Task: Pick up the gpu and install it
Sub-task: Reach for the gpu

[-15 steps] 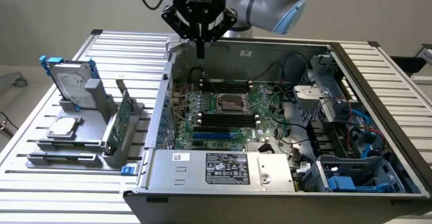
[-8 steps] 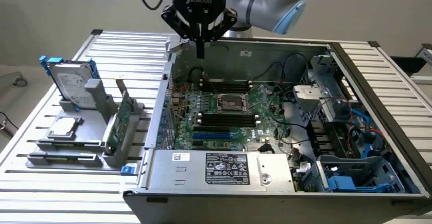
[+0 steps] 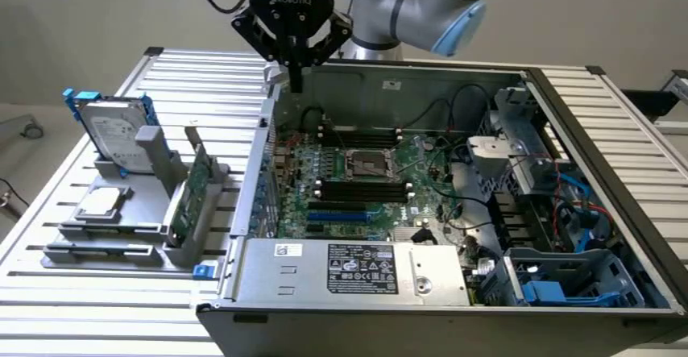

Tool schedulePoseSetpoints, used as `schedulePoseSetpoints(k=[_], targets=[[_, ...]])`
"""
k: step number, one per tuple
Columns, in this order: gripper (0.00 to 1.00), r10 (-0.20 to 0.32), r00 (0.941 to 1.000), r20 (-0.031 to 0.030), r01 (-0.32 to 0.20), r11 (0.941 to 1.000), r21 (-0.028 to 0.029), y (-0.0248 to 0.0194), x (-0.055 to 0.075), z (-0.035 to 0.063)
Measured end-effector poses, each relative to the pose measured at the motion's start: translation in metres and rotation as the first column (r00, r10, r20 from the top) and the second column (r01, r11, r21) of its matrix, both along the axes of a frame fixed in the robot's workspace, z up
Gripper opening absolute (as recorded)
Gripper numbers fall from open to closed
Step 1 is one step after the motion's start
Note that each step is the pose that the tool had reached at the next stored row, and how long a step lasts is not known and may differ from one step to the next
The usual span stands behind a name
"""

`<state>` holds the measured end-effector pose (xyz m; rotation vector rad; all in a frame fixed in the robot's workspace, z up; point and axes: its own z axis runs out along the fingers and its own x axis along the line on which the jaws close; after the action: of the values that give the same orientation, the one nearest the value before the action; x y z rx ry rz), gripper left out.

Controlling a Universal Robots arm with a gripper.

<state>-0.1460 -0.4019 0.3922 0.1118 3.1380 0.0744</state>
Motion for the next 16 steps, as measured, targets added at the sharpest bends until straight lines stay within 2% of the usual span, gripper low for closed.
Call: schedulePoseSetpoints(k=[4,12,16], targets=[[0.11,0.0,0.9999,-0.0147,0.0,1.0,-0.0001,0.0001,-0.018,-0.0004],[0.11,0.0,0.9992,-0.0401,0.0,1.0,0.0,0.0007,-0.055,-0.0018],[0.11,0.0,0.9988,-0.0488,0.0,1.0,-0.0002,0.0023,-0.073,-0.0034]])
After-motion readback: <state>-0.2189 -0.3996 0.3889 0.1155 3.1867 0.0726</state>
